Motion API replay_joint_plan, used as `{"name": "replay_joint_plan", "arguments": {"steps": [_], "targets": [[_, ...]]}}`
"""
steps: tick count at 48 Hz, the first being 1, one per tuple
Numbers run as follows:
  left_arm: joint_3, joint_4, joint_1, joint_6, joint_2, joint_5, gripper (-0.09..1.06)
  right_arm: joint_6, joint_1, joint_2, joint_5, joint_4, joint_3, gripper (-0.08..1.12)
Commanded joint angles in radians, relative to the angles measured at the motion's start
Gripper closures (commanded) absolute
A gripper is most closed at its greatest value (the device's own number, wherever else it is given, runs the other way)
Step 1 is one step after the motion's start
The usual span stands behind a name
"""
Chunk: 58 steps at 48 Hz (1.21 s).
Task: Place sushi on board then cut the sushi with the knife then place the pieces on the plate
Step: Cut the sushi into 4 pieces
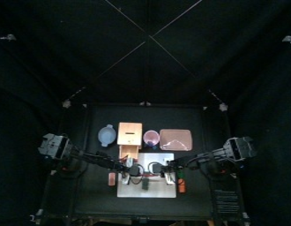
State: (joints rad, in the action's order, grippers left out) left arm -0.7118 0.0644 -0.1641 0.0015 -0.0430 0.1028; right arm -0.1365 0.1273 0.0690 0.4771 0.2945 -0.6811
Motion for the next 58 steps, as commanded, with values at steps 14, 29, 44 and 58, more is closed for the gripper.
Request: {"name": "replay_joint_plan", "arguments": {"steps": [14, 29, 44, 58], "targets": [[0.043, 0.003, -0.044, 0.002, 0.046, 0.012, 0.62, -0.003, 0.060, 0.040, 0.000, 0.029, 0.051, 0.76], [0.041, -0.029, -0.069, 0.000, 0.028, 0.008, 0.62, -0.003, 0.095, 0.005, -0.048, 0.072, 0.057, 0.76], [0.043, -0.031, -0.064, 0.000, -0.005, 0.008, 0.62, -0.005, 0.095, -0.018, -0.063, 0.066, 0.060, 0.76], [0.038, -0.020, -0.044, 0.003, -0.006, 0.006, 0.62, -0.005, 0.091, -0.018, -0.066, 0.058, 0.066, 0.76]]}}
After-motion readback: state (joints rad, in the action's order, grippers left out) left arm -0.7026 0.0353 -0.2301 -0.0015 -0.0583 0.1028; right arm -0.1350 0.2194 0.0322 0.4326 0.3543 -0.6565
